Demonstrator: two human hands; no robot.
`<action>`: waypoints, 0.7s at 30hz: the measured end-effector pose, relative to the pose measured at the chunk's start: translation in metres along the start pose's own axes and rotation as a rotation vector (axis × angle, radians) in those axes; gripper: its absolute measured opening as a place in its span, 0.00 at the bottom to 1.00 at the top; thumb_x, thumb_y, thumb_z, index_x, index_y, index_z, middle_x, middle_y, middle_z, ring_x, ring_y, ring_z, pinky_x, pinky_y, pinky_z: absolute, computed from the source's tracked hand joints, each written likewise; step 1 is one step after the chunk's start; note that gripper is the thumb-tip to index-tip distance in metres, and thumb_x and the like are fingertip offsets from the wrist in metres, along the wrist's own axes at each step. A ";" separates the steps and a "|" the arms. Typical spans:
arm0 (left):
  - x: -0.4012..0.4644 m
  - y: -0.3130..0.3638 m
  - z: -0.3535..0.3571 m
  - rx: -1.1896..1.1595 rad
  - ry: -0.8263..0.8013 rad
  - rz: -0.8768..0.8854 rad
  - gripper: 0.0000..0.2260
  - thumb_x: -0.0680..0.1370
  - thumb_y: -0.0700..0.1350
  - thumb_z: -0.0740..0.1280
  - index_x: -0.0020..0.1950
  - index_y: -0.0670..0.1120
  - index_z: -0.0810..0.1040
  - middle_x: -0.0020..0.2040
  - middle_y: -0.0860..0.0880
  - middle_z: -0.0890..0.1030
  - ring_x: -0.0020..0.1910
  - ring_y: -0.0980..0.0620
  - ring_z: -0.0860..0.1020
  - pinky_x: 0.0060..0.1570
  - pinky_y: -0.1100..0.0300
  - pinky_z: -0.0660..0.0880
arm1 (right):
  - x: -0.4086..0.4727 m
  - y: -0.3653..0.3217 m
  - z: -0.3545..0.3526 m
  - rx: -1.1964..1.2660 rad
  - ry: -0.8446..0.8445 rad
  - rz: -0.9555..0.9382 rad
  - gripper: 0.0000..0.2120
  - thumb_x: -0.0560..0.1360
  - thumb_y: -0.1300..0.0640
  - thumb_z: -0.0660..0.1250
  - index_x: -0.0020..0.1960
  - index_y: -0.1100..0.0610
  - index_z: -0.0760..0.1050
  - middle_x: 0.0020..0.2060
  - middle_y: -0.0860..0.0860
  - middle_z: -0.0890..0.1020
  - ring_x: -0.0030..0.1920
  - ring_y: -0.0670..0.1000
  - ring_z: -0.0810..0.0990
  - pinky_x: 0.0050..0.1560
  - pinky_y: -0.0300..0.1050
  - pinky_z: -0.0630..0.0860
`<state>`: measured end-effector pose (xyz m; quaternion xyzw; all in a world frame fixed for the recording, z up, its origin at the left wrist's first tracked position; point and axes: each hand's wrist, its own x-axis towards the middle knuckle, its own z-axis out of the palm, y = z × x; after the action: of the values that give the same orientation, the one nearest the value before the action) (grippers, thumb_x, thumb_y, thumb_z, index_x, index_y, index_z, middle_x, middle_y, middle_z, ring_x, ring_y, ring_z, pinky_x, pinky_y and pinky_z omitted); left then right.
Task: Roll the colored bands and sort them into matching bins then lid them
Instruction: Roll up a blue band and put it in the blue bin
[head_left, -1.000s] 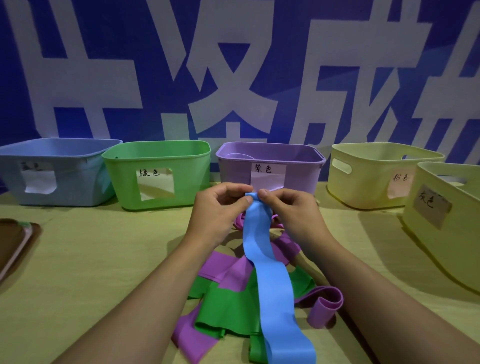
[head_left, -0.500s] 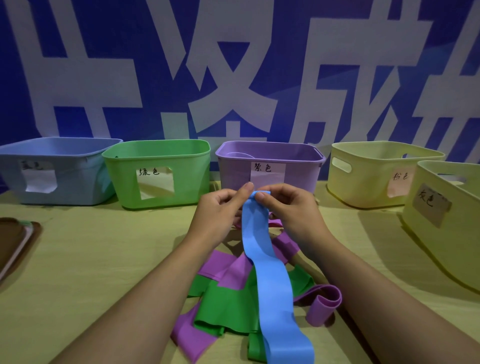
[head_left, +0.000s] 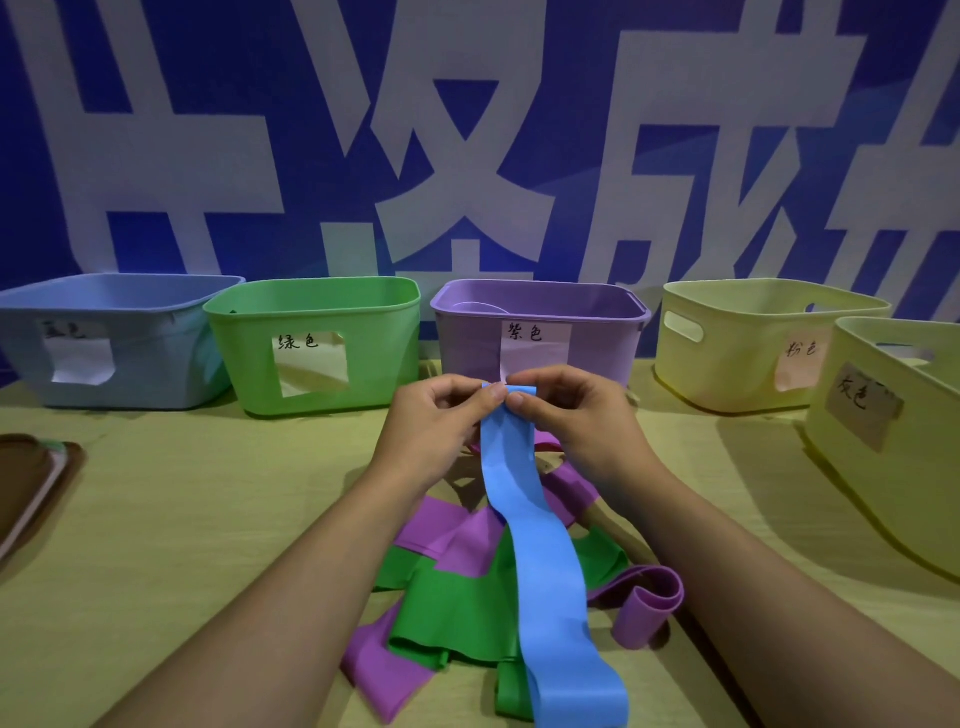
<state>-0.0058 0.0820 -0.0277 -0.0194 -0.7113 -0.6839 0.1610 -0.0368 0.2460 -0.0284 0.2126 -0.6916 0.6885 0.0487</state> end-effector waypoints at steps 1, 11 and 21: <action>0.000 0.000 0.000 -0.009 -0.003 -0.004 0.05 0.76 0.43 0.76 0.50 0.43 0.86 0.46 0.42 0.88 0.51 0.41 0.86 0.57 0.41 0.81 | 0.001 0.001 0.000 -0.005 0.005 0.001 0.07 0.74 0.61 0.75 0.50 0.52 0.84 0.46 0.52 0.88 0.51 0.51 0.87 0.53 0.46 0.84; 0.005 -0.007 -0.001 -0.067 -0.020 0.003 0.04 0.76 0.37 0.75 0.49 0.44 0.86 0.47 0.43 0.88 0.49 0.43 0.86 0.55 0.47 0.83 | 0.000 -0.001 -0.003 0.001 -0.029 0.061 0.12 0.74 0.61 0.76 0.57 0.56 0.83 0.50 0.53 0.87 0.52 0.51 0.87 0.50 0.44 0.84; 0.004 -0.006 -0.002 -0.049 -0.043 0.013 0.06 0.76 0.37 0.75 0.51 0.45 0.86 0.48 0.45 0.88 0.51 0.44 0.86 0.56 0.48 0.83 | -0.001 0.000 -0.001 -0.174 0.035 0.102 0.16 0.79 0.44 0.69 0.47 0.56 0.86 0.40 0.50 0.87 0.42 0.51 0.85 0.45 0.45 0.82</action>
<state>-0.0108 0.0787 -0.0324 -0.0426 -0.6974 -0.6996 0.1496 -0.0360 0.2475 -0.0287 0.1599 -0.7577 0.6312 0.0439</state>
